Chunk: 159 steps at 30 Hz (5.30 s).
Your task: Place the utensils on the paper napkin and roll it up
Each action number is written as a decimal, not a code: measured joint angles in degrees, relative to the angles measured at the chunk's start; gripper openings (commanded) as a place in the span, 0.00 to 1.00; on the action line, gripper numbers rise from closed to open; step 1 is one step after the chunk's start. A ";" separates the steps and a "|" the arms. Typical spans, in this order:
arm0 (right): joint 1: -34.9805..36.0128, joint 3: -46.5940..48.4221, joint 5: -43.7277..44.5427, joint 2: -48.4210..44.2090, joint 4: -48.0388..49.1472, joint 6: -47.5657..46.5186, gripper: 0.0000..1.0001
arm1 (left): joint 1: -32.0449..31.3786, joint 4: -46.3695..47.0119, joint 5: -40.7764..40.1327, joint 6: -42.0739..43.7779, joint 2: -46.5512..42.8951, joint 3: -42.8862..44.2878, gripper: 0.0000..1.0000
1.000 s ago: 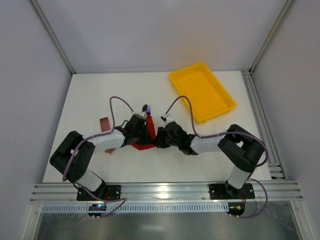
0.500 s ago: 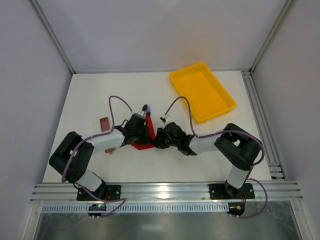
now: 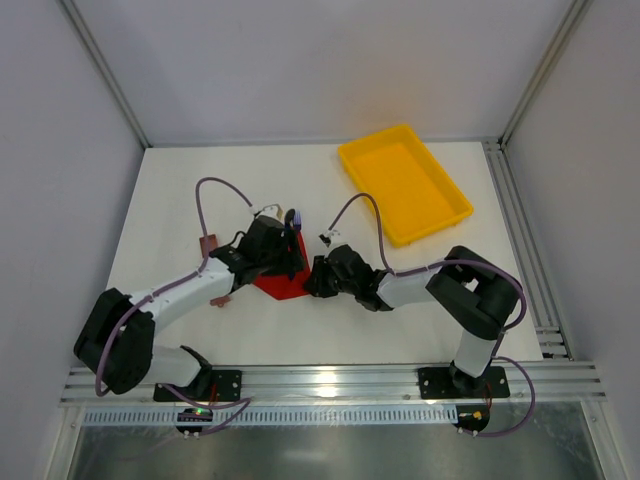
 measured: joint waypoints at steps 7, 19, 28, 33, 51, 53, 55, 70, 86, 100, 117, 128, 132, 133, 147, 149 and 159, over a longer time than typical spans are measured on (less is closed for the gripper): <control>0.00 0.00 -0.22 0.00 0.24 0.02 0.31 | 0.26 -1.33 -0.76 0.20 2.93 0.72 0.67; 0.17 -0.02 -0.87 0.00 1.09 0.04 0.34 | 0.42 -1.73 -2.21 0.59 8.96 3.48 0.61; 0.20 -0.13 -1.16 0.00 1.57 0.02 0.38 | 1.25 -3.30 -5.42 1.95 9.94 3.52 0.51; 0.20 -0.17 -1.31 0.00 1.70 0.02 0.38 | 2.34 -3.28 -5.75 2.97 10.45 3.52 0.29; 0.20 -0.35 -1.49 -0.70 1.05 -0.02 0.38 | 4.98 -2.78 -5.03 5.55 10.60 3.50 0.00; 0.20 -0.31 -1.31 -1.75 -0.46 -0.22 0.36 | 4.98 -2.60 -5.25 5.99 10.84 3.50 0.00; 0.20 0.00 -1.16 -2.73 -2.08 -0.46 0.33 | 5.05 -2.38 -5.51 6.23 11.28 3.50 0.00; 0.20 5.16 -1.07 0.26 -5.77 -1.92 0.15 | 5.25 -1.29 -7.19 6.43 13.99 2.38 0.00; 0.20 1.55 -0.85 0.98 -1.51 -1.31 0.15 | 5.55 2.51 -6.45 5.53 12.22 -0.68 0.20; 0.20 1.25 -0.90 0.94 -1.01 -1.33 0.15 | 5.46 -6.25 -9.01 4.17 4.46 1.44 0.30; 0.20 0.83 -0.90 0.00 -2.14 -1.33 0.16 | 5.46 1.16 -1.73 3.19 9.20 -1.09 0.16; 0.20 0.42 -2.43 -3.50 -5.99 -0.83 0.22 | 5.46 3.13 -2.32 2.93 10.21 -2.80 0.15; 0.20 1.49 -3.50 -4.26 -8.00 -0.90 0.20 | 5.46 4.11 -2.38 2.91 10.21 -3.10 0.15; 0.20 2.08 -3.82 -4.22 -8.46 -0.92 0.20 | 5.46 4.26 -2.38 2.91 10.21 -3.17 0.15; 0.20 8.20 -6.08 2.91 -7.52 -1.33 0.18 | 5.46 6.10 -2.19 2.27 10.03 -4.09 0.15; 0.20 7.63 -6.25 3.65 -6.71 -1.27 0.19 | 5.46 6.60 -2.19 1.75 9.77 -4.55 0.17; 0.28 2.99 -7.39 3.45 0.28 0.13 0.18 | 4.90 4.68 -2.08 1.09 6.08 -6.08 0.24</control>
